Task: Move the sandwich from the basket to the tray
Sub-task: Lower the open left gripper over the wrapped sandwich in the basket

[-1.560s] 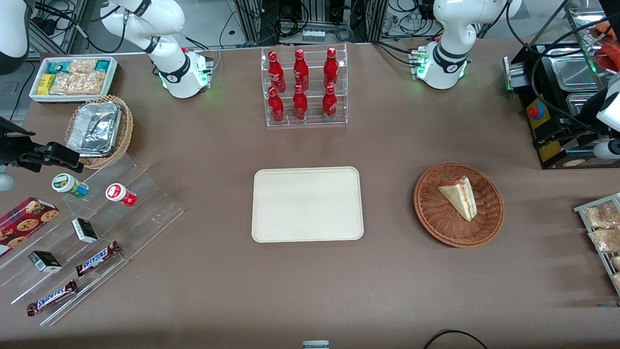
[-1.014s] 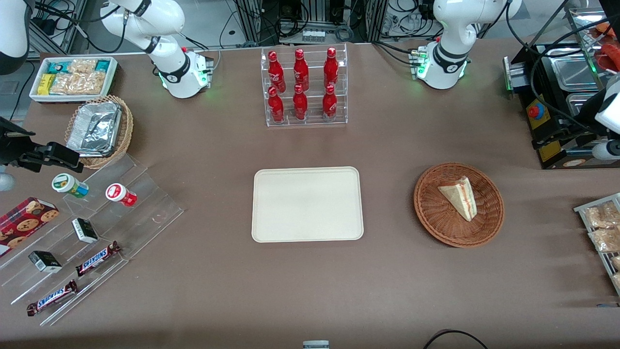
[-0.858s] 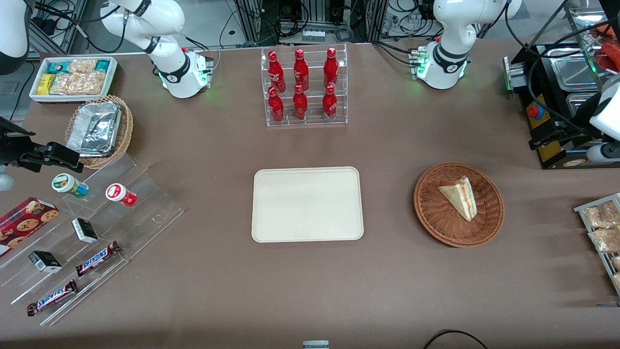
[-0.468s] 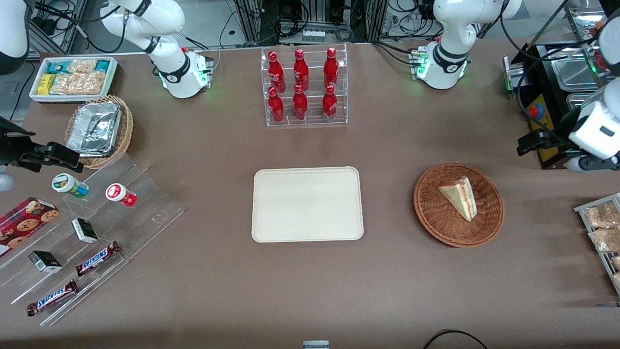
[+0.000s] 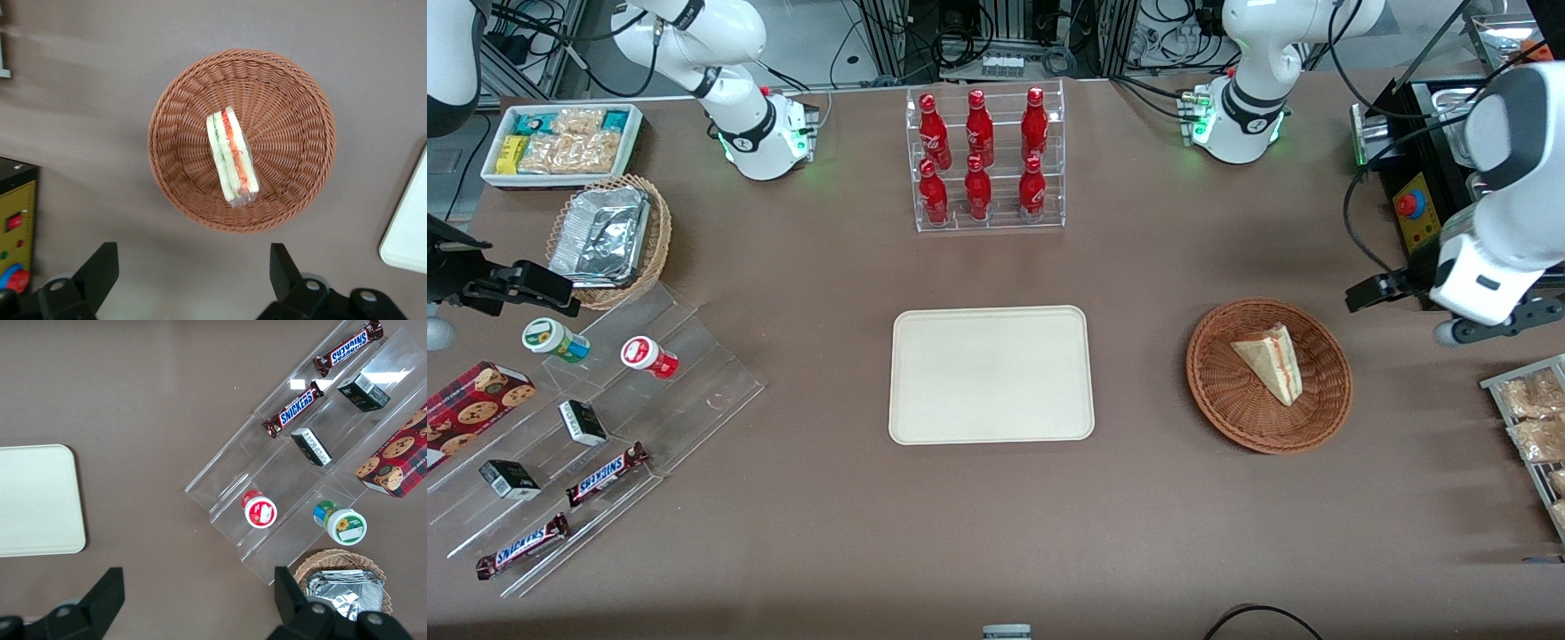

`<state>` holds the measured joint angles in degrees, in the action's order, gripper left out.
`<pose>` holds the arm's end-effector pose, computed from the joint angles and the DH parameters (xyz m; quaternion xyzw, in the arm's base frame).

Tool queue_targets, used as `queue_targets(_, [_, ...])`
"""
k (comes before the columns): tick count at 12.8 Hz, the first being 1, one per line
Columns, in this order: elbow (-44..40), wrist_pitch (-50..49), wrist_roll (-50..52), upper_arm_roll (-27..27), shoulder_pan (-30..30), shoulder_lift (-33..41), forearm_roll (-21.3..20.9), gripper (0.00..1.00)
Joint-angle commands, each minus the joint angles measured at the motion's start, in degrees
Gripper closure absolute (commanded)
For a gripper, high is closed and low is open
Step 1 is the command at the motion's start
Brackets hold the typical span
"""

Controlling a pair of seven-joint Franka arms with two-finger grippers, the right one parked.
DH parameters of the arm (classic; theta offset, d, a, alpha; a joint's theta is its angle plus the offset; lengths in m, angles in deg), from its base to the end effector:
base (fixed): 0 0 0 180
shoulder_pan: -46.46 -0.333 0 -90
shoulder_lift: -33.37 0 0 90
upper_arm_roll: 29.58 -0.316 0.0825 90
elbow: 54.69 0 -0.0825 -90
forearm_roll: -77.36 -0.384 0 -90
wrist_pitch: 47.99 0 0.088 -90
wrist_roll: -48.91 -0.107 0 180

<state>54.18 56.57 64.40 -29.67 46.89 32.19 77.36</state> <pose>0.5554 -0.0033 0.4782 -0.9901 -0.1317 0.0474 0.0066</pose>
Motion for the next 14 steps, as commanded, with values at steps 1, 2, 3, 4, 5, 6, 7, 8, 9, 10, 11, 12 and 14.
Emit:
queue_targets(1, [3.4,4.3,4.0,0.5,0.8,-0.4,0.1,0.0])
queue_targets(2, [4.1,5.9,4.5,0.5,0.8,-1.1,0.1,0.0])
queue_targets(3, [5.4,7.6,4.5,0.5,1.2,-1.2,0.1,0.0])
queue_targets(4, [6.2,9.0,4.8,0.5,1.6,-1.7,0.2,0.0])
queue_targets(5, [6.4,10.1,6.5,0.5,2.0,-2.9,0.2,0.0])
queue_targets(6, [6.8,11.9,8.7,0.5,2.7,-3.7,0.1,0.0])
queue_targets(7, [7.8,13.5,9.5,0.5,2.8,-4.2,-0.1,0.0])
queue_targets(8, [8.9,15.0,9.6,0.5,2.8,-4.3,-0.1,0.0])
queue_targets(9, [10.2,16.5,9.9,0.5,2.8,-4.4,-0.1,0.0])
queue_targets(10, [11.2,18.2,10.5,0.5,2.8,-4.9,-0.1,0.0])
queue_targets(11, [12.2,20.0,11.2,0.5,2.8,-5.2,-0.2,0.0])
queue_targets(12, [13.6,21.9,11.5,0.5,2.8,-5.3,-0.2,0.0])
queue_targets(14, [15.4,24.4,12.2,0.5,2.8,-5.9,-0.2,0.0])
